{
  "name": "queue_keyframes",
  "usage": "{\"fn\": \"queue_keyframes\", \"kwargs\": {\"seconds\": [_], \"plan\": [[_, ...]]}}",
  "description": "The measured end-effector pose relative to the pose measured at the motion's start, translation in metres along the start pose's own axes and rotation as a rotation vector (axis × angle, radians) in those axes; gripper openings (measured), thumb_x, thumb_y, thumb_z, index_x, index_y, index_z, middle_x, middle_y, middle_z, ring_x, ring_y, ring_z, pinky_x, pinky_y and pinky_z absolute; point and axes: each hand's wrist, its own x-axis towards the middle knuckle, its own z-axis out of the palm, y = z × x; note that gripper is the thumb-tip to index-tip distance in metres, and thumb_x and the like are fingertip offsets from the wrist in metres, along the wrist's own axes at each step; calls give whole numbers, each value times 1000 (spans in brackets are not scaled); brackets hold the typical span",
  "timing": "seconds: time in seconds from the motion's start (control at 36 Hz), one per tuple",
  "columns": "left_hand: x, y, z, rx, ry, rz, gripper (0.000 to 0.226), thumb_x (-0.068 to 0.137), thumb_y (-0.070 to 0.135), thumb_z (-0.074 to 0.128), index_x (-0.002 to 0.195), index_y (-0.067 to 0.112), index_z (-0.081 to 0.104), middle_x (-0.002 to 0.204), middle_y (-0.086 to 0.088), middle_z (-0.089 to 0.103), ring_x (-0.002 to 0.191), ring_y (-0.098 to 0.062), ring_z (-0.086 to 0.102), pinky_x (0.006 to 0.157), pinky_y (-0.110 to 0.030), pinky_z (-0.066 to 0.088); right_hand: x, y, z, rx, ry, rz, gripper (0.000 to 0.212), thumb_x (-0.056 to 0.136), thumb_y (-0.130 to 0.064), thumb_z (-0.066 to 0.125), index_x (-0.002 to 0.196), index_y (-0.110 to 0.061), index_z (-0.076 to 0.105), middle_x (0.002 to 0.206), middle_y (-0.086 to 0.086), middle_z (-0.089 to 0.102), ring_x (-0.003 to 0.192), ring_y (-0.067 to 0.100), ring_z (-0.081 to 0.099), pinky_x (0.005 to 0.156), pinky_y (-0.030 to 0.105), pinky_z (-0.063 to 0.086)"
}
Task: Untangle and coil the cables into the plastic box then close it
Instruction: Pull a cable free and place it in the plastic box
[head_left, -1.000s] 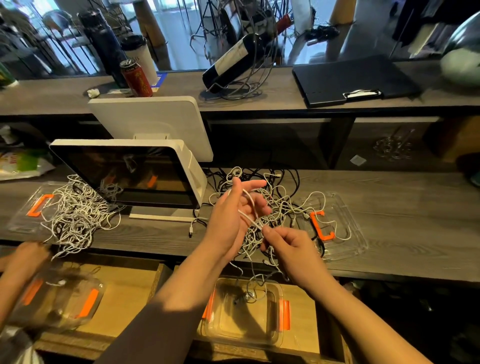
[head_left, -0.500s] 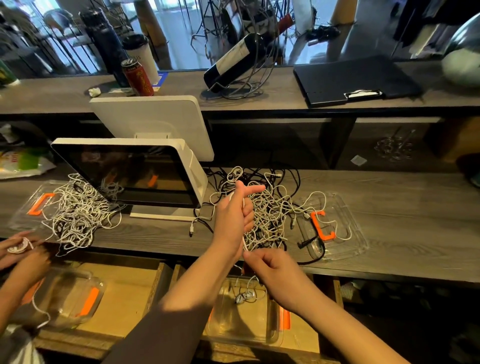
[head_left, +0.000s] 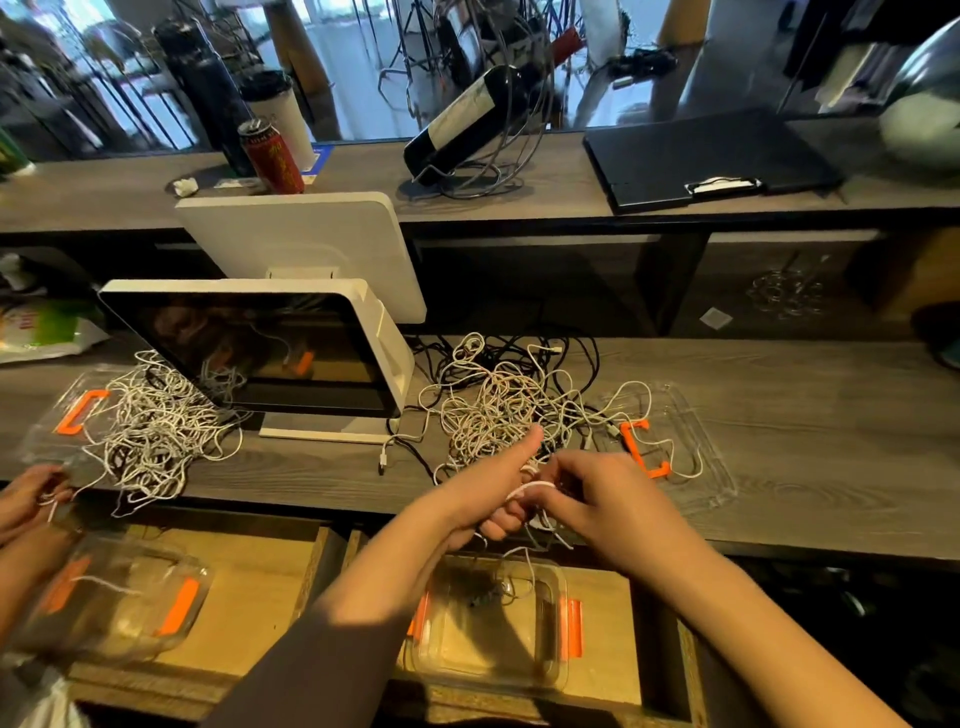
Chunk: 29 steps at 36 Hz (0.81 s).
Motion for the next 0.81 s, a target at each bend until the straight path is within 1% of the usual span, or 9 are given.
{"fn": "queue_keyframes", "kwargs": {"seconds": [0.06, 0.11, 0.14, 0.22, 0.31, 0.44, 0.61, 0.69, 0.81], "plan": [[-2, -1, -2, 2, -71, -17, 80, 84, 87, 35, 97, 13, 61, 58, 8, 39, 47, -4, 25, 39, -14, 19, 3, 9, -5, -27, 57, 10, 23, 89, -43, 67, 79, -23, 65, 60, -6, 60, 54, 4, 51, 55, 17, 32], [-2, -1, -3, 29, -150, -14, 104, 82, 88, 36, 127, -4, 51, 59, 7, 38, 45, -2, 26, 38, -13, 20, 5, 17, -11, -25, 111, 14, 26, 88, -45, 68, 75, -22, 64, 58, -5, 59, 52, 4, 50, 54, 17, 32], [-3, 0, -3, 59, -195, -1, 107, 80, 88, 39, 129, -6, 49, 59, 8, 38, 45, -2, 26, 38, -13, 20, 6, 21, -14, -16, 132, 16, 27, 88, -44, 68, 73, -22, 63, 57, -6, 58, 51, 4, 49, 52, 17, 33], [-10, 4, -2, 217, -306, 57, 80, 85, 75, 45, 125, 10, 65, 63, 10, 37, 52, -4, 27, 44, -17, 24, 9, 29, -21, 60, 187, 11, 29, 85, -45, 69, 68, -23, 61, 54, -7, 57, 50, 4, 49, 51, 19, 38], [-14, 4, -2, 327, -386, 70, 55, 98, 53, 48, 129, 11, 65, 64, 8, 37, 54, -6, 30, 47, -19, 29, 10, 33, -24, 210, 273, 11, 33, 79, -50, 69, 67, -21, 61, 55, -4, 56, 51, 6, 48, 54, 32, 45], [-19, 7, 5, 402, -425, 39, 59, 104, 52, 37, 133, 7, 62, 62, 8, 33, 51, -4, 29, 50, -21, 27, 9, 26, -18, 299, 328, -125, 36, 80, -51, 67, 68, -17, 61, 55, -1, 56, 52, 15, 50, 51, 26, 42], [-13, 0, 0, -79, -401, 21, 56, 99, 55, 40, 116, 10, 69, 62, 8, 28, 46, -2, 23, 40, -19, 14, 11, 23, -25, 295, 103, -112, 42, 88, -59, 53, 78, -22, 70, 60, 4, 60, 53, 13, 51, 52, 33, 41], [-12, -6, -1, -235, -276, 36, 34, 96, 39, 52, 110, 8, 58, 63, 5, 40, 46, -2, 32, 39, -14, 24, 8, 26, -30, 285, -62, -90, 41, 88, -60, 51, 84, -25, 72, 63, 2, 62, 54, 15, 51, 52, 31, 39], [-6, -10, -5, -316, 12, 207, 42, 106, 38, 41, 118, 9, 70, 70, 1, 56, 60, -10, 50, 58, -24, 46, 4, 27, -28, 199, -316, 31, 29, 89, -57, 57, 90, -30, 69, 71, 0, 63, 58, 12, 53, 58, 36, 46]]}}
